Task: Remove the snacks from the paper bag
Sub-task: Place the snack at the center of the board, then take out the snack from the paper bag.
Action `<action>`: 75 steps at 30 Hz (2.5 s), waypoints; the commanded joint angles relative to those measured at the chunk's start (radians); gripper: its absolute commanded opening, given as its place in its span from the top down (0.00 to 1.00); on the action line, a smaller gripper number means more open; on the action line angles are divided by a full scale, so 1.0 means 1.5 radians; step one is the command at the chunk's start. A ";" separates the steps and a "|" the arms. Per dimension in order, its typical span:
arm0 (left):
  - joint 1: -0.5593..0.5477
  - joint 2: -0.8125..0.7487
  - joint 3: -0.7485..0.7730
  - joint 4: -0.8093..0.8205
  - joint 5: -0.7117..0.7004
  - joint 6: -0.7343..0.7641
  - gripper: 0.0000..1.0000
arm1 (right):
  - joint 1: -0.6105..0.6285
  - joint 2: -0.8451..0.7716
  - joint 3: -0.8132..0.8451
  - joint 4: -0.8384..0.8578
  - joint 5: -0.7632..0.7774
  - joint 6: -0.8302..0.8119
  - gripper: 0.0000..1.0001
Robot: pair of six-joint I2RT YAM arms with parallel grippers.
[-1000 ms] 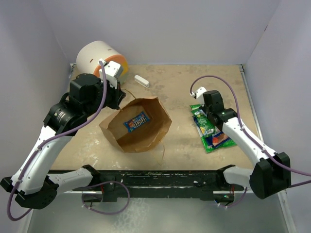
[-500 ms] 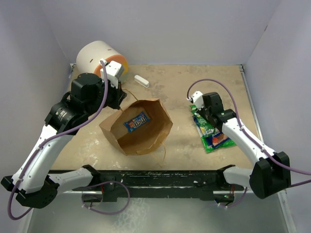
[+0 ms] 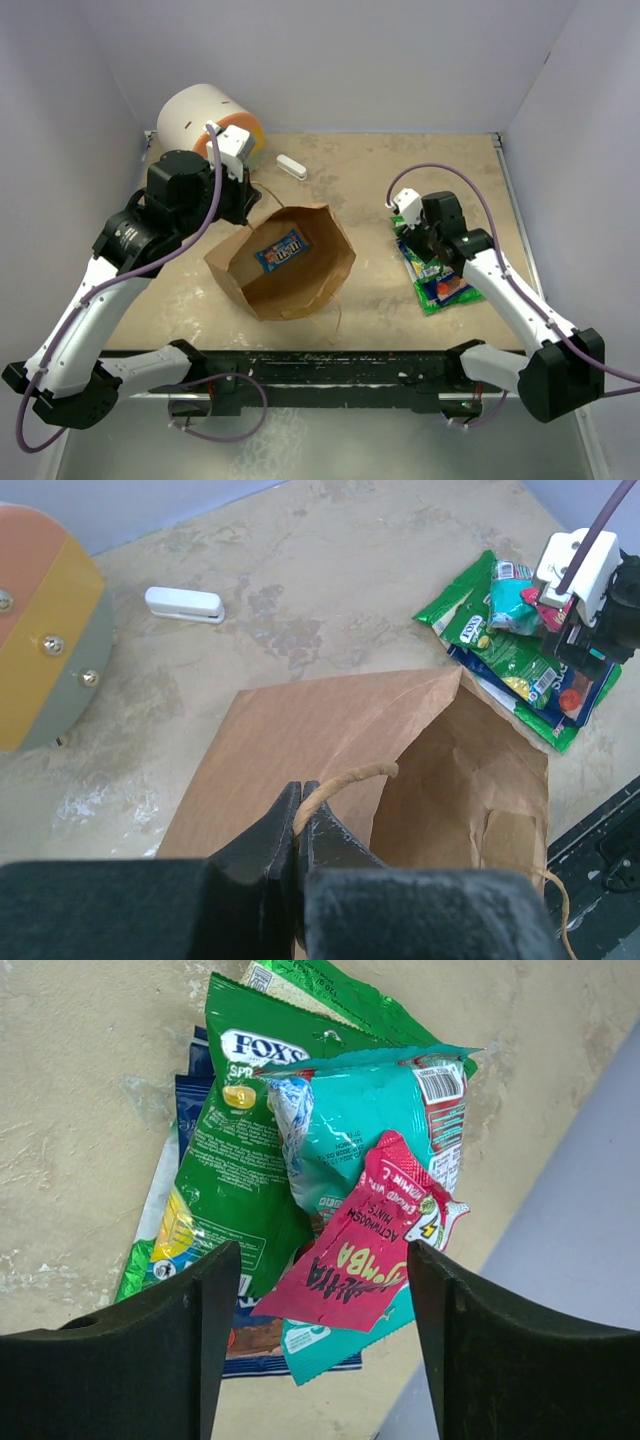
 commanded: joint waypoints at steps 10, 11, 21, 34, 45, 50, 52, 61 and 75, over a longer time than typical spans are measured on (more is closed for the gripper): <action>0.004 -0.048 -0.048 0.078 0.160 0.021 1.00 | -0.001 -0.096 0.159 -0.049 -0.295 -0.106 0.25; 0.004 -0.053 -0.062 0.087 0.189 0.018 1.00 | 0.001 -0.106 0.166 -0.049 -0.343 -0.122 0.25; 0.004 -0.061 -0.166 0.136 0.309 -0.131 1.00 | 0.233 -0.171 0.139 -0.057 -0.538 -0.210 0.34; 0.004 -0.058 -0.150 0.151 0.298 -0.204 1.00 | 0.449 -0.159 -0.002 0.133 -0.480 -0.257 0.51; 0.004 -0.078 -0.152 0.139 0.342 -0.205 1.00 | 0.460 0.094 -0.047 0.472 -0.386 -0.336 0.52; 0.004 -0.063 -0.130 0.133 0.367 -0.188 1.00 | 0.465 0.162 -0.058 0.543 -0.356 -0.345 0.50; 0.004 -0.063 -0.131 0.138 0.372 -0.187 1.00 | 0.465 0.190 -0.065 0.585 -0.331 -0.343 0.48; 0.004 -0.055 -0.123 0.150 0.426 -0.169 1.00 | 0.465 0.321 -0.028 0.664 -0.252 -0.347 0.47; 0.004 -0.011 -0.059 0.129 0.420 -0.132 1.00 | 0.466 0.360 -0.035 0.705 -0.182 -0.361 0.43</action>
